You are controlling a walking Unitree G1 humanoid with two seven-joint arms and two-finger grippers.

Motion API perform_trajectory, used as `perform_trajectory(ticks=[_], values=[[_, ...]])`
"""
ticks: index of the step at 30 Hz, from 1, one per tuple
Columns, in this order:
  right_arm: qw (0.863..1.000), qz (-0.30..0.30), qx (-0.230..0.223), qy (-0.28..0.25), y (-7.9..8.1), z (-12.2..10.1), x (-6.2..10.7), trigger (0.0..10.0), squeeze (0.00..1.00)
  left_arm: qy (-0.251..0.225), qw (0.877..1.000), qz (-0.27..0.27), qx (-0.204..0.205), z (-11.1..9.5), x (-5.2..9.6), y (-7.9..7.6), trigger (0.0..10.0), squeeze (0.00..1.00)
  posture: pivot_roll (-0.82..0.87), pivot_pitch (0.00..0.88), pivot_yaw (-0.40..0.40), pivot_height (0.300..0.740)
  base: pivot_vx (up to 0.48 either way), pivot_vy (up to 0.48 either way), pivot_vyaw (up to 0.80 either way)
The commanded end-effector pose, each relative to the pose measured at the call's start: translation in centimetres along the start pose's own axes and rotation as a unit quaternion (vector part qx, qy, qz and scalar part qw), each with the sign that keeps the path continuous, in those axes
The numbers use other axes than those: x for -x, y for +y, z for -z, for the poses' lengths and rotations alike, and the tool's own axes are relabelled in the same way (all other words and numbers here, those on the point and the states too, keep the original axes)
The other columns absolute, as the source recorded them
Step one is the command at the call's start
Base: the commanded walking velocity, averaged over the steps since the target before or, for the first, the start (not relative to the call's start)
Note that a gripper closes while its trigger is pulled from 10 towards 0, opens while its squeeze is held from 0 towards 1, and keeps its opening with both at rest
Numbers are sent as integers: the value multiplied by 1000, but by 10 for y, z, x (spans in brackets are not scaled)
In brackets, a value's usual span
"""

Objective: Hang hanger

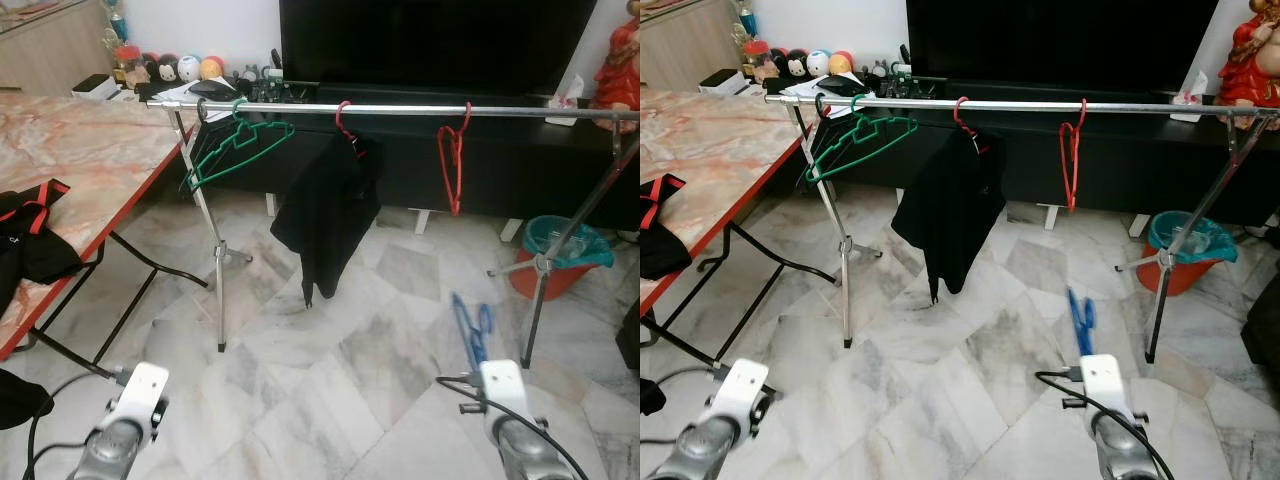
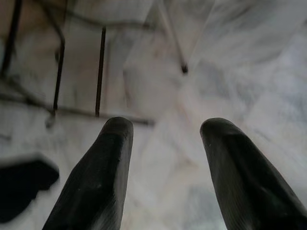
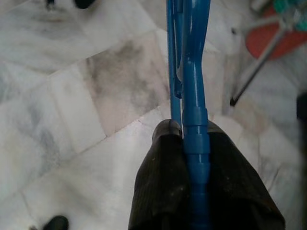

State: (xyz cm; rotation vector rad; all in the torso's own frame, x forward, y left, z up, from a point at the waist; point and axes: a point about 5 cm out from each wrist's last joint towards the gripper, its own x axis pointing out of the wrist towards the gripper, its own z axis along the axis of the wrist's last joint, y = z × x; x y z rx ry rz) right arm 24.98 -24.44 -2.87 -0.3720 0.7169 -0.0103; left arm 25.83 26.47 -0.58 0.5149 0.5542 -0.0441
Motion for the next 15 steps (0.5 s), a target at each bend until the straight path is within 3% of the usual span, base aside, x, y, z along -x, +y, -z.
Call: perform_trajectory(ticks=[1, 5, 6, 7, 8, 9, 10, 11, 12, 13, 15], values=[[998, -26, 36, -43, -6, -25, -3, 10000, 0, -50, 998, 34, -35, -23, -5, 0, 10000, 0, -41, 0, -23, 740, 0, 0, 0], [987, -108, 100, -66, -9, -47, -4, 10000, 0, -129, 975, 164, -81, -56, -5, -22, 10000, 0, -50, 0, -24, 740, 0, 0, 0], [982, -128, 122, -68, -8, -50, -4, 10000, 0, -145, 960, 207, -117, -60, -1, -30, 10000, 0, -50, 0, -26, 740, 0, 0, 0], [971, -168, 150, -74, -7, -54, -2, 10000, 0, -165, 926, 290, -174, -65, 8, -45, 10000, 0, -49, 0, -26, 740, 0, 0, 0], [967, -184, 156, -77, -7, -56, -1, 10000, 0, -170, 913, 319, -190, -66, 12, -50, 10000, 0, -49, 0, -27, 740, 0, 0, 0], [967, -184, 156, -77, -7, -56, -1, 10000, 0, -170, 913, 319, -190, -66, 12, -50, 10000, 0, -49, 0, -27, 740, 0, 0, 0], [960, -208, 170, -83, -7, -59, 0, 10000, 0, -178, 892, 362, -203, -70, 18, -57, 10000, 0, -49, 0, -28, 740, 0, 0, 0], [956, -218, 179, -85, -7, -60, 1, 10000, 0, -182, 883, 380, -205, -72, 22, -59, 10000, 0, -49, 0, -28, 740, 0, 0, 0], [956, -218, 179, -85, -7, -60, 1, 10000, 0, -182, 883, 380, -205, -72, 22, -59, 10000, 0, -49, 0, -28, 740, 0, 0, 0], [939, -263, 203, -88, -6, -64, 4, 10000, 0, -199, 859, 427, -201, -85, 31, -67, 10000, 0, -42, 0, -35, 740, 0, 0, 0], [927, -292, 217, -87, -5, -66, 7, 10000, 0, -212, 843, 455, -194, -96, 37, -72, 10000, 0, -38, 0, -39, 740, 0, 0, 0]])
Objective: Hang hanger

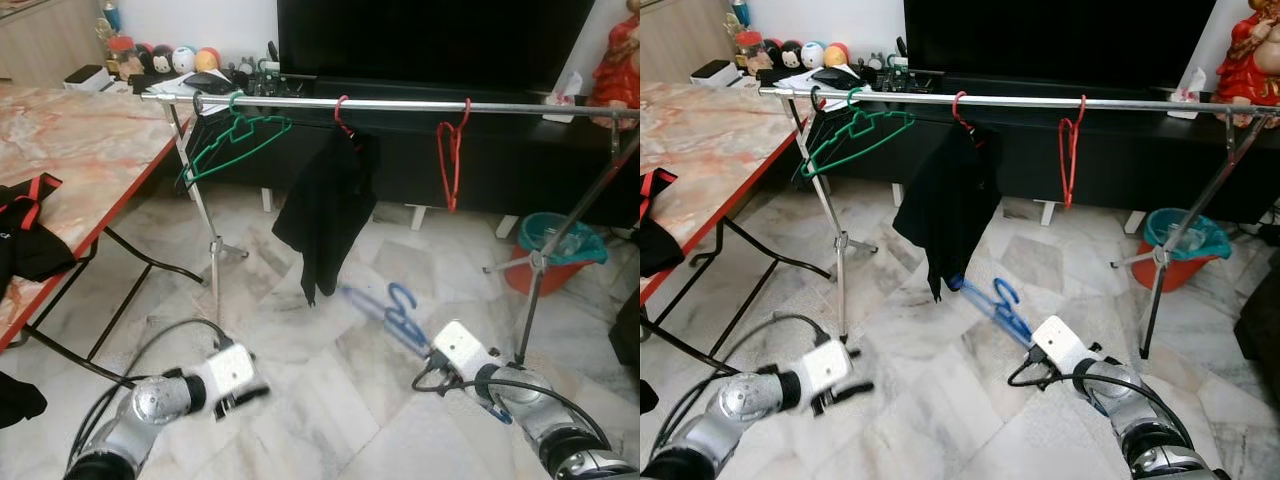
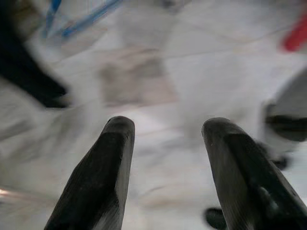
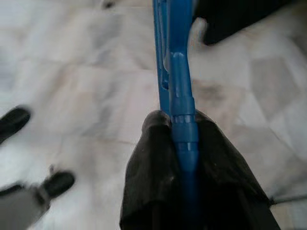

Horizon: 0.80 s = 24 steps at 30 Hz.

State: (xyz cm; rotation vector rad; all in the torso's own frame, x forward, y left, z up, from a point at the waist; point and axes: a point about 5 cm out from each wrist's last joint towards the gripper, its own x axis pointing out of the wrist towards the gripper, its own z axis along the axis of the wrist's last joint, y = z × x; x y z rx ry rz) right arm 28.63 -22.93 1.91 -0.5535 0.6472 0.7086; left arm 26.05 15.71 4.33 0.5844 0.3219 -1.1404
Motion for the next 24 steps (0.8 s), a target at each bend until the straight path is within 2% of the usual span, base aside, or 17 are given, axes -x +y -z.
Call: perform_trajectory(ticks=[1, 5, 7, 15, 16, 17, 18, 24], values=[[999, -36, 27, -9, 1, -7, 1, 10000, 0, -27, 999, 33, -4, -17, -3, 0, 10000, 0, -38, 0, -39, 740, 0, 0, 0], [996, -66, 53, -23, 3, -15, 2, 10000, 0, -64, 996, 67, -6, -38, -13, -1, 10000, 0, -36, 0, -39, 740, 0, 0, 0], [993, -92, 61, -49, 6, -27, 3, 10000, 0, -90, 992, 89, 2, -54, -21, -1, 10000, 0, -52, 0, -24, 740, 0, 0, 0], [986, -131, 92, -46, 12, -32, 7, 10000, 0, -113, 984, 136, 12, -78, -43, -3, 10000, 0, -75, 0, 12, 740, 0, 0, 0], [986, -132, 95, -46, 13, -33, 8, 10000, 0, -120, 982, 148, 10, -83, -47, -4, 10000, 133, -78, 0, 18, 740, 0, 0, 0], [985, -133, 96, -47, 13, -33, 8, 10000, 0, -123, 981, 151, 8, -85, -49, -5, 10000, 133, -79, 0, 20, 740, 0, 0, 0], [985, -137, 98, -48, 15, -33, 10, 10000, 0, -125, 979, 159, 9, -88, -51, -5, 10000, 1000, -83, 0, 24, 740, 0, 0, 0], [983, -143, 106, -51, 18, -36, 13, 10000, 0, -119, 978, 172, -1, -91, -54, -5, 10000, 1000, -90, 0, 33, 740, 0, 0, 0]])
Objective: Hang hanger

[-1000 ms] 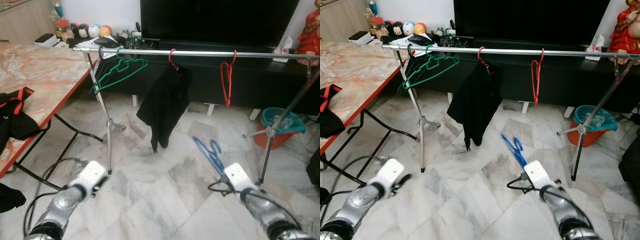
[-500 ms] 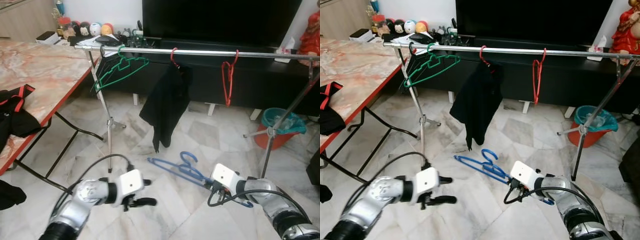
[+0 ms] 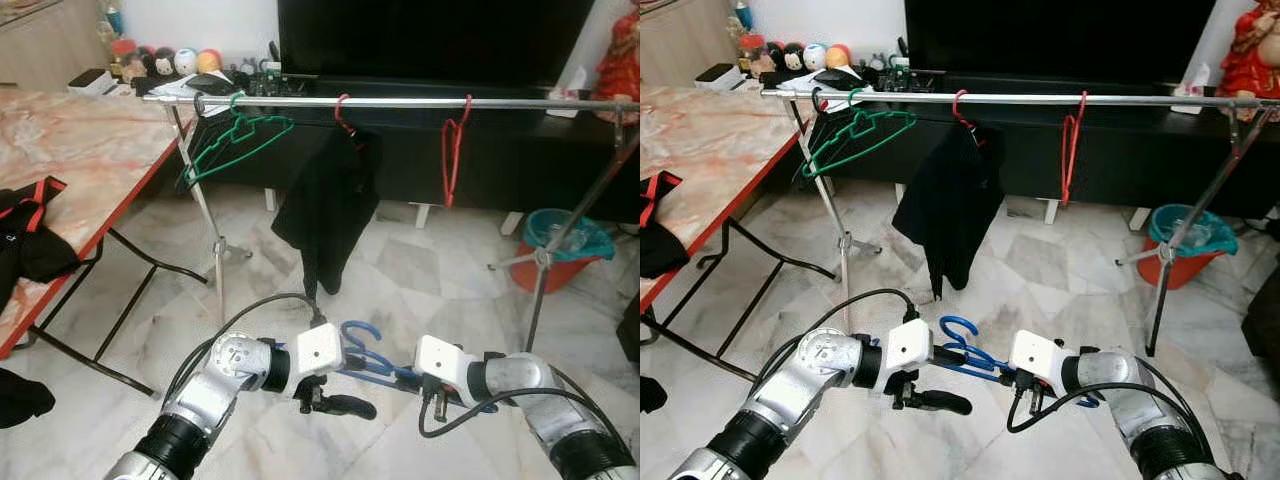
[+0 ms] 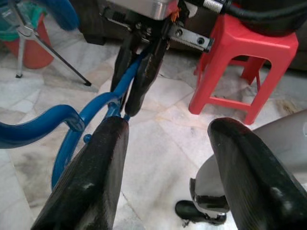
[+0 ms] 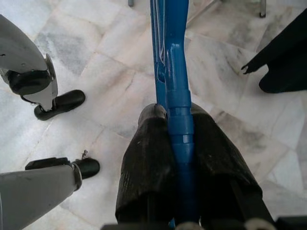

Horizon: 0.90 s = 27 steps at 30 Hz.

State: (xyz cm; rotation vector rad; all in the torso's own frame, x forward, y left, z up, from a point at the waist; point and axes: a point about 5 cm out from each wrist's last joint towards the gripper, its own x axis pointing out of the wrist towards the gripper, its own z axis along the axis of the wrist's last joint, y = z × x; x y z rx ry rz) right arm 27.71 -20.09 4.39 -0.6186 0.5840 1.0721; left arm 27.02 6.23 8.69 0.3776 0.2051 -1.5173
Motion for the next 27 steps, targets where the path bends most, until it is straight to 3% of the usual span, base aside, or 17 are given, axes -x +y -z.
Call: perform_trajectory(ticks=[1, 6, 7, 11, 12, 18, 23, 27], values=[[1000, 0, 9, -5, 0, -4, 3, 10000, 0, 13, 1000, 2, -8, -1, -1, 4, 10000, 1000, -89, 0, 32, 740, 0, 0, 0], [1000, 1, 8, -4, 0, -6, 5, 10000, 0, 26, 1000, -10, -12, -1, 4, 9, 10000, 1000, -92, 0, 30, 740, 0, 0, 0], [1000, 3, 8, 0, -1, -5, 6, 10000, 0, 36, 999, -17, -11, 1, 13, 11, 10000, 1000, -85, 0, 27, 740, 0, 0, 0], [1000, 6, 9, 7, -2, -5, 5, 10000, 0, 61, 998, -30, -7, 10, 26, 13, 10000, 984, -78, 0, 24, 740, 0, 0, 0], [1000, 5, 9, 6, -1, -6, 5, 10000, 0, 65, 997, -35, -3, 13, 29, 14, 10000, 0, -78, 0, 22, 740, 0, 0, 0], [1000, -2, 15, -4, -1, -12, 2, 10000, 0, 69, 995, -69, 6, 18, 34, 21, 10000, 0, -74, 0, 15, 740, 0, 0, 0], [999, -20, 14, -33, 2, -22, 2, 10000, 0, 48, 995, -84, 12, 16, 27, 23, 10000, 0, -80, 0, 14, 740, 0, 0, 0], [999, -23, 18, -23, 2, -21, 2, 10000, 0, 49, 995, -90, 13, 17, 21, 25, 10000, 0, -86, 0, 16, 740, 0, 0, 0]])
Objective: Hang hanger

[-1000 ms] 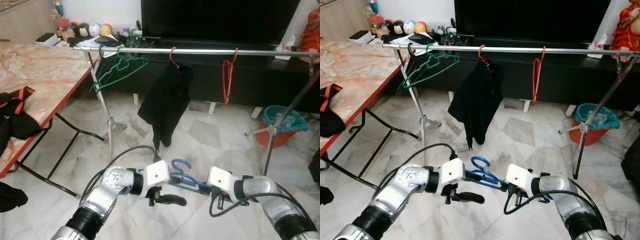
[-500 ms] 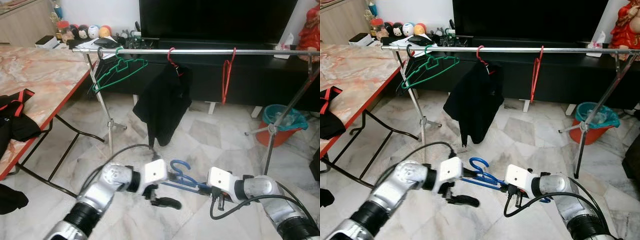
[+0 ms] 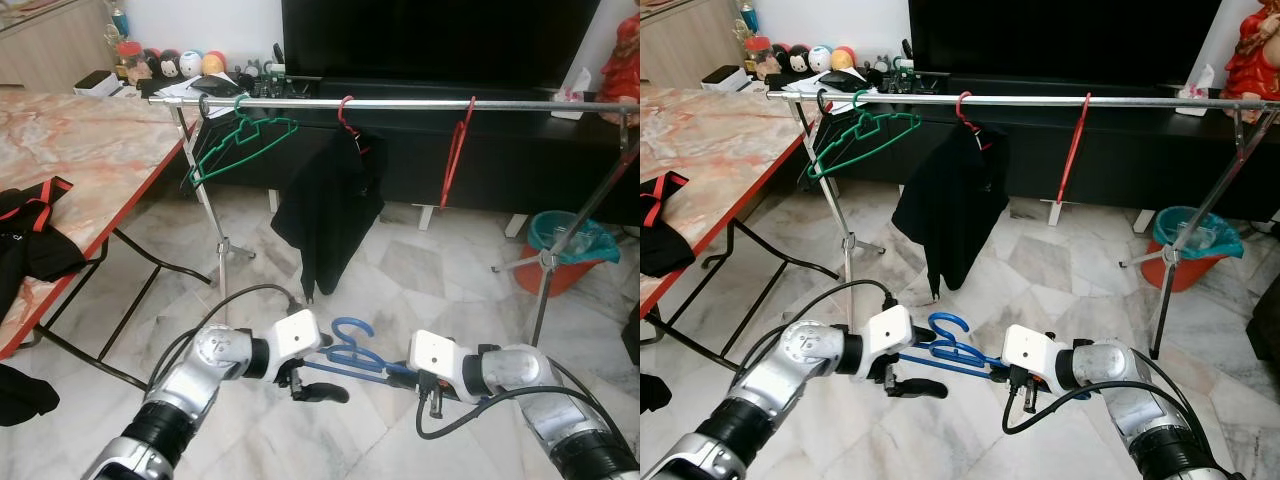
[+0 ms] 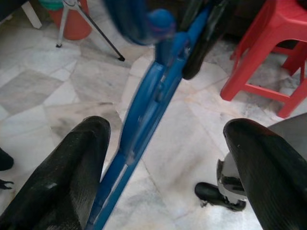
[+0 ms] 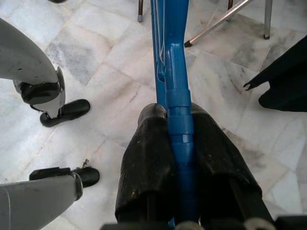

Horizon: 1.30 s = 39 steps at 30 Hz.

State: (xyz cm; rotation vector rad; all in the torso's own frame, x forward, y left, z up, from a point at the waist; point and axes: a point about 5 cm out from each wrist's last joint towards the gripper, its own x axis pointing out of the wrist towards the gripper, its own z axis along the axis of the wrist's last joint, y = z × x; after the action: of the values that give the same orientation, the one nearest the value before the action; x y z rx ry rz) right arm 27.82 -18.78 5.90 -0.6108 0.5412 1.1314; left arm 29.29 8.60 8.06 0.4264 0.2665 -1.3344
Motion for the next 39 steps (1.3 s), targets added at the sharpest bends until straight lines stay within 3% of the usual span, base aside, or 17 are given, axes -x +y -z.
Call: perform_trajectory(ticks=[1, 9, 15, 16, 17, 18, 19, 20, 21, 39], values=[[1000, -5, 3, 2, 2, 0, 0, 10000, 0, 0, 1000, -5, -1, 1, 1, 3, 10000, 0, -85, 0, 17, 740, 0, 0, 0], [1000, -16, -2, -5, 7, -2, 1, 10000, 0, -11, 1000, -8, 3, -1, 3, 7, 10000, 0, -89, 0, 24, 740, 0, 0, 0], [1000, -23, 1, -10, 9, -5, 0, 10000, 0, 10, 999, 46, 8, 7, 1, -3, 10000, 0, -89, 0, 26, 740, 0, 0, 0], [1000, -24, 2, -10, 9, -6, -1, 10000, 0, 9, 998, 53, 11, 8, 0, -5, 6745, 0, -89, 0, 26, 740, 0, 0, 0], [1000, -24, 2, -10, 9, -6, -1, 10000, 0, 9, 998, 53, 11, 8, 0, -5, 6745, 0, -89, 0, 26, 740, 0, 0, 0], [1000, -24, 2, -11, 9, -6, -1, 10000, 0, 8, 998, 54, 12, 8, -1, -6, 3843, 0, -89, 0, 26, 740, 0, 0, 0], [1000, -24, 3, -11, 9, -7, -1, 10000, 0, 8, 998, 54, 12, 8, -1, -6, 2941, 0, -89, 0, 26, 740, 0, 0, 0], [1000, -24, 3, -11, 9, -7, -1, 10000, 0, 8, 998, 54, 11, 8, -2, -6, 2941, 0, -89, 0, 26, 740, 0, 0, 0], [1000, -25, 4, -12, 9, -7, -1, 10000, 0, 7, 998, 55, 11, 8, -1, -6, 0, 0, -90, 0, 27, 740, 0, 0, 0], [999, -28, 6, -16, 10, -10, -3, 10000, 0, 6, 998, 64, 8, 8, -3, -7, 0, 0, -88, 0, 28, 740, 0, 0, 0]])
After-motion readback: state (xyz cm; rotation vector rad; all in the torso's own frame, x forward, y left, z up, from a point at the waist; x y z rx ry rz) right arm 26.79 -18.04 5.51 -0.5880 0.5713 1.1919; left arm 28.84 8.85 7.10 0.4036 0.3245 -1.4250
